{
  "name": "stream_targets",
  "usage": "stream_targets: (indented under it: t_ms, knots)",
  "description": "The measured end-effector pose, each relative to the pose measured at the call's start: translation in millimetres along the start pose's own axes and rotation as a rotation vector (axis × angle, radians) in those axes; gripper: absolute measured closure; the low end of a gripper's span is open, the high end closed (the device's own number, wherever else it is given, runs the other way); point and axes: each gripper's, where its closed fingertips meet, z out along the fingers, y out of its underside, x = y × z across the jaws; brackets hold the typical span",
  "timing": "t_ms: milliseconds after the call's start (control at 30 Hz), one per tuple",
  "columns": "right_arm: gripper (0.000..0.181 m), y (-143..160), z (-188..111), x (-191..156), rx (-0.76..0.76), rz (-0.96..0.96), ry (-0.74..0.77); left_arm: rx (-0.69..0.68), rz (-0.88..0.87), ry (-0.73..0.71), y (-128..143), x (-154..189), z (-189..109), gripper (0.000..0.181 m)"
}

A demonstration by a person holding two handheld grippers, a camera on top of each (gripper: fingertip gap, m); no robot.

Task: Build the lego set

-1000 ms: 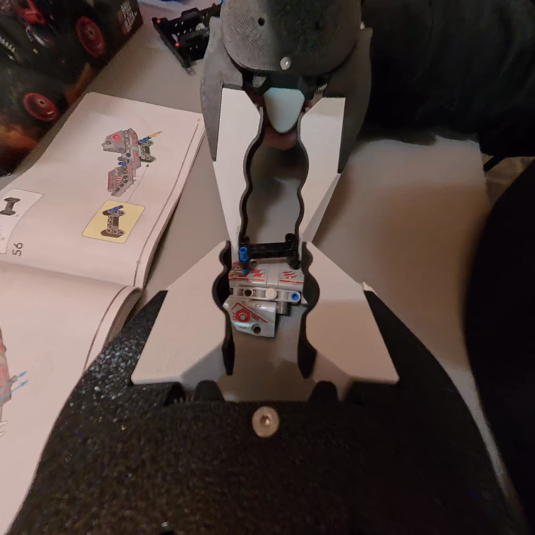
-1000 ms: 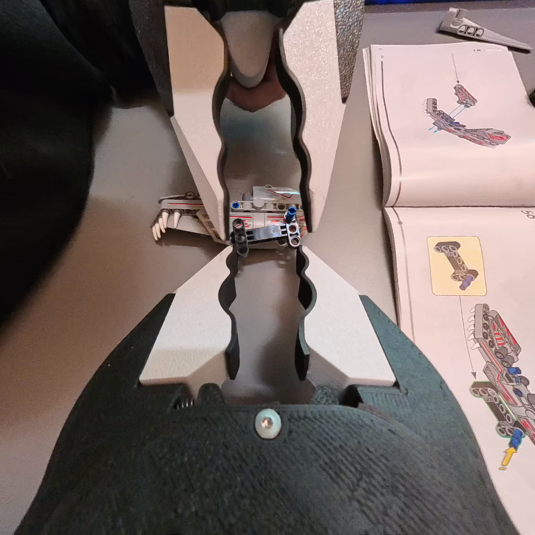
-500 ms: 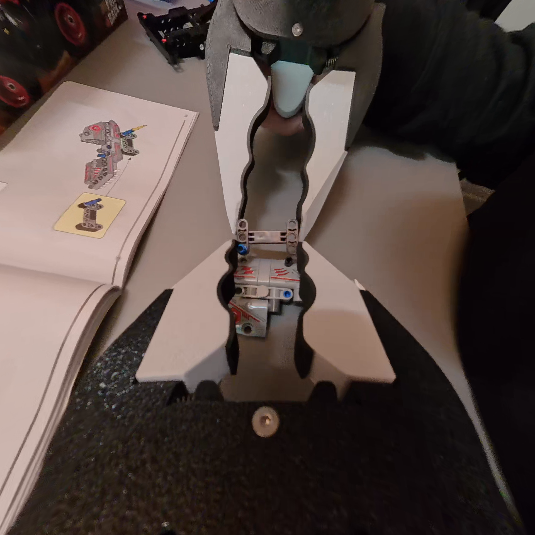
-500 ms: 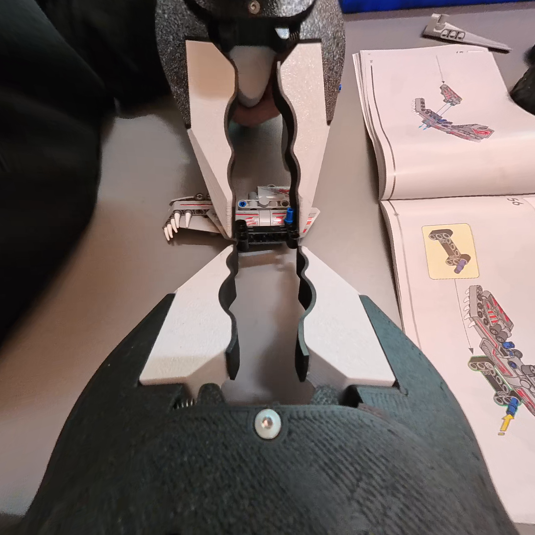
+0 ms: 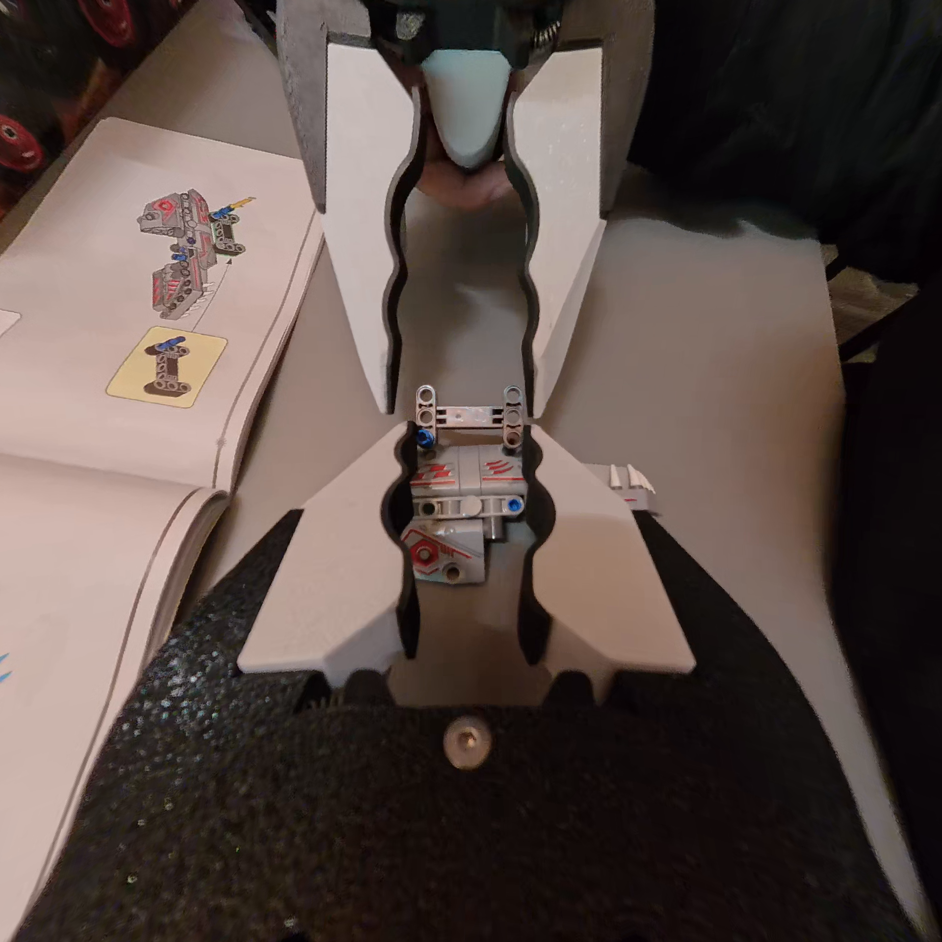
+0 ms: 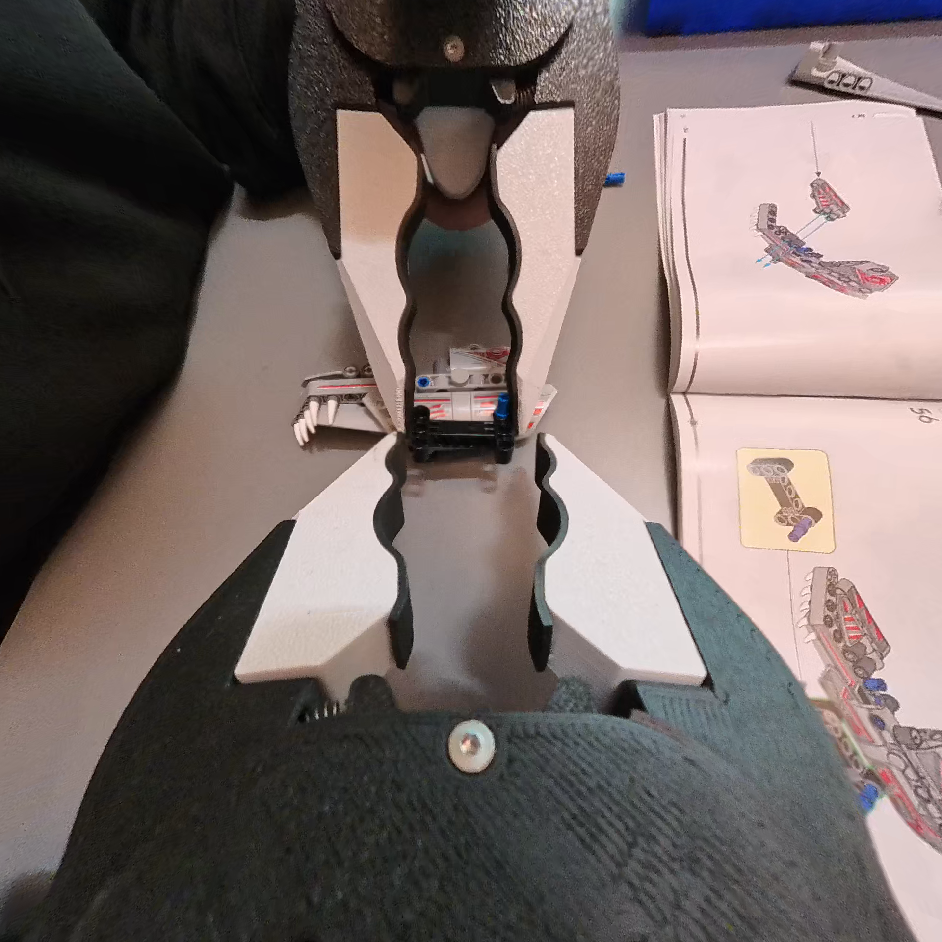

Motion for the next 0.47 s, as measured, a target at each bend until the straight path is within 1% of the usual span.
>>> stream_targets:
  t_ms: [100, 167, 267, 467]
  knots:
    - [0.134, -3.7, 3.6, 1.1, -0.01, -0.008, -0.026, -0.005, 0.006, -0.027, -0.7, -3.6, -5.0, 0.142]
    - [0.137, -3.4, 5.8, 2.1, -0.025, -0.012, -0.042, -0.019, -0.009, -0.024, 2.3, -4.3, -4.7, 0.142]
    - [0.138, 0.9, 9.4, 0.4, -0.047, -0.011, -0.073, -0.042, -0.037, -0.007, 7.1, -2.8, -2.3, 0.142]
    - [0.138, 1.2, 9.5, 0.7, -0.049, -0.022, -0.076, -0.024, -0.068, 0.013, 6.9, -2.9, -2.1, 0.142]
